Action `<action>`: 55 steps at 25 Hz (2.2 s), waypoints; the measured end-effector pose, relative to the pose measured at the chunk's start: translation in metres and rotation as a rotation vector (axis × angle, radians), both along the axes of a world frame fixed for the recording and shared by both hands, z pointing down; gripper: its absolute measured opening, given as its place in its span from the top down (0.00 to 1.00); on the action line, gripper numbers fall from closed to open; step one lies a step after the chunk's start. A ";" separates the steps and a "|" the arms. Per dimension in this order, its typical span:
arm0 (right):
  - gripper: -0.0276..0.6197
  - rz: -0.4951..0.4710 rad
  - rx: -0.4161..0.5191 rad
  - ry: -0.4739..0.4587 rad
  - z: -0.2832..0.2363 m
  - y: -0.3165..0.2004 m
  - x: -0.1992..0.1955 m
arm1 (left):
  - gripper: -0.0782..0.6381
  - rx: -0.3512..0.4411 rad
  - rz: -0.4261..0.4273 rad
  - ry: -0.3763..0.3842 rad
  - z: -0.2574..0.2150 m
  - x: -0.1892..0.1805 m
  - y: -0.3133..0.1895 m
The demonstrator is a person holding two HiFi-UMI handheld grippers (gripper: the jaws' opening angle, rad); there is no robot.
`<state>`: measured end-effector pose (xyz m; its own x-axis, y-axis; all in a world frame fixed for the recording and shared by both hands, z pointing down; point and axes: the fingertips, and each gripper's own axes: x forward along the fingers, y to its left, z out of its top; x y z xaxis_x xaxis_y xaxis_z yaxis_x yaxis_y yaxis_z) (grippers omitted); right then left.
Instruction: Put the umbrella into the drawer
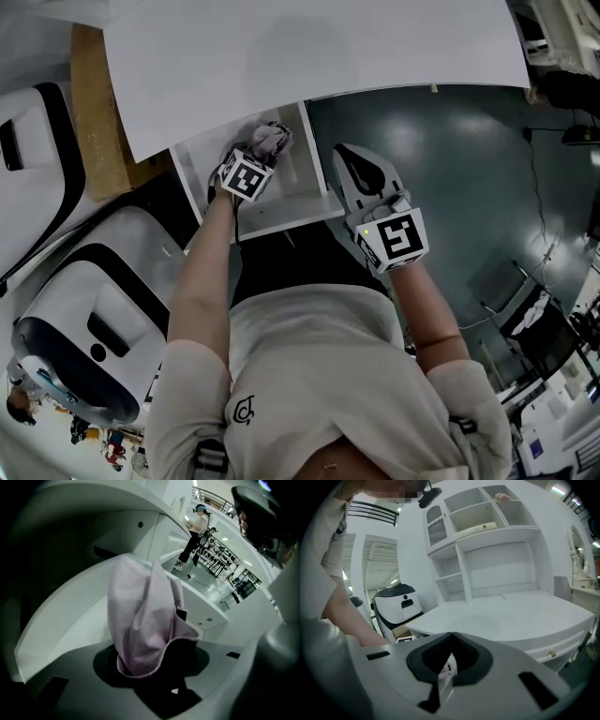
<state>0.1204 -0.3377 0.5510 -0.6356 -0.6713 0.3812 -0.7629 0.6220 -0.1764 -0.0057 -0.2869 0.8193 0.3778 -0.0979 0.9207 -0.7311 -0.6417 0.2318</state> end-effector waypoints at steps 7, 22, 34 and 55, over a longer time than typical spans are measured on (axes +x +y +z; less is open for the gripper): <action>0.95 0.009 -0.024 0.007 0.010 0.007 -0.004 | 0.55 -0.056 -0.025 -0.044 0.027 -0.002 0.013; 0.95 -0.020 -0.009 0.001 -0.011 0.022 -0.012 | 0.30 0.099 -0.101 0.032 -0.043 0.001 -0.007; 0.95 -0.039 0.026 -0.023 -0.051 0.036 -0.021 | 0.84 0.398 -0.218 0.071 -0.179 -0.016 -0.024; 0.95 -0.098 0.263 -0.085 -0.169 0.009 -0.037 | 0.87 1.085 -0.368 0.372 -0.465 -0.051 -0.016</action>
<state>0.0833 -0.3288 0.3817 -0.7247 -0.6737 0.1451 -0.6860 0.7251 -0.0598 -0.0568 -0.3025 0.3548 0.3893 -0.9116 0.1323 -0.9144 -0.3997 -0.0638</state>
